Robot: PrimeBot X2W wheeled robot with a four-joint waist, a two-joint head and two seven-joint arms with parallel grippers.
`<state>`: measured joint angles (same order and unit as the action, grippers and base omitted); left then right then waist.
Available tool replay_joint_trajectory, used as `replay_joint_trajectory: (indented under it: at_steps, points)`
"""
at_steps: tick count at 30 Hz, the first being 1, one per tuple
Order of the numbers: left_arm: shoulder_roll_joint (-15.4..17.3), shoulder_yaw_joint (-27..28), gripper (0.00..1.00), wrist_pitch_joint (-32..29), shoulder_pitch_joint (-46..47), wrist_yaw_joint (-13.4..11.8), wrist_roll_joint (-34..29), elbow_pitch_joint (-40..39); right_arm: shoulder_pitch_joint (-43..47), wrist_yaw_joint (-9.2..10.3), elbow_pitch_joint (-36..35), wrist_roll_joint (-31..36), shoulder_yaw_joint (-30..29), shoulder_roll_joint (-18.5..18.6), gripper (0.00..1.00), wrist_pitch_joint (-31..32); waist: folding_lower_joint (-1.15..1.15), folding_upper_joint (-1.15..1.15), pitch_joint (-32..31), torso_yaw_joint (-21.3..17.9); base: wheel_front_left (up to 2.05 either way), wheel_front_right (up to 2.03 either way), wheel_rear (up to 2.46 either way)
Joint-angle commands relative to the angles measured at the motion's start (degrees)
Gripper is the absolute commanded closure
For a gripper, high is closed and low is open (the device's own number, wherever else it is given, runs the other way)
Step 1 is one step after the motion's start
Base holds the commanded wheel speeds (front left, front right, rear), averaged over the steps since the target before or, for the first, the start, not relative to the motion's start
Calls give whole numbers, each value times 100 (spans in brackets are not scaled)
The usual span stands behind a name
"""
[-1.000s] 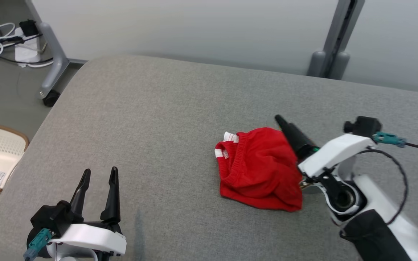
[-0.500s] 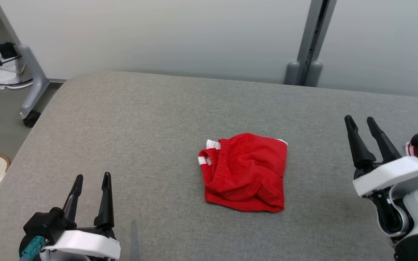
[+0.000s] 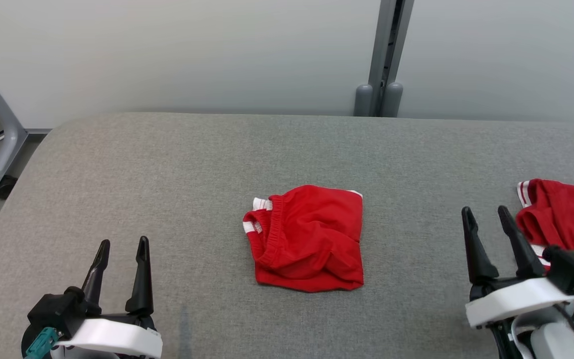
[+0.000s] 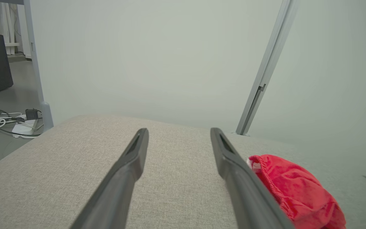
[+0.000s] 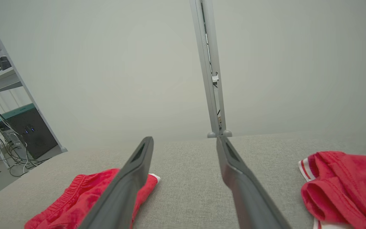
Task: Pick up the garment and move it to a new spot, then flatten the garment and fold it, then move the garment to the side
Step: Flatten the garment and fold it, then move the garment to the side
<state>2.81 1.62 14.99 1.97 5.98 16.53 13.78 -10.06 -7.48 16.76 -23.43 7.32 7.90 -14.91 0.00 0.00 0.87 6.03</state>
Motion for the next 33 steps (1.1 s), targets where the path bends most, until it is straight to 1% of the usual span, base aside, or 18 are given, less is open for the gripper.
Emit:
replay_joint_trajectory:
  at_steps: [1, 6, 12, 29, 33]
  points:
    - [21, 30, 0, 23, 7, 12, -48, 3, 82, -3, -48, 93, -65, -54, 0, -37, 0, 0, -11, -38, 0, 0, 0]
    - [20, 10, 0, 23, 6, 49, -61, 29, 205, -3, -101, 559, -266, -288, 0, -38, 0, 0, -24, -138, 0, 0, 0]
    - [21, -21, 0, 23, 14, 57, -48, 42, 194, -3, -60, 728, -340, -397, 0, -39, 0, 0, -35, -182, 0, 0, 0]
    - [21, -69, 0, 23, 46, 93, -102, 50, 177, -3, 23, 921, -362, -465, 0, -38, 0, 0, -27, -93, 0, 0, 0]
    - [21, -87, 0, 23, 41, 65, -126, -4, 8, -3, 288, 1034, -175, -439, 0, 25, 0, 0, -12, -81, 0, 0, 0]
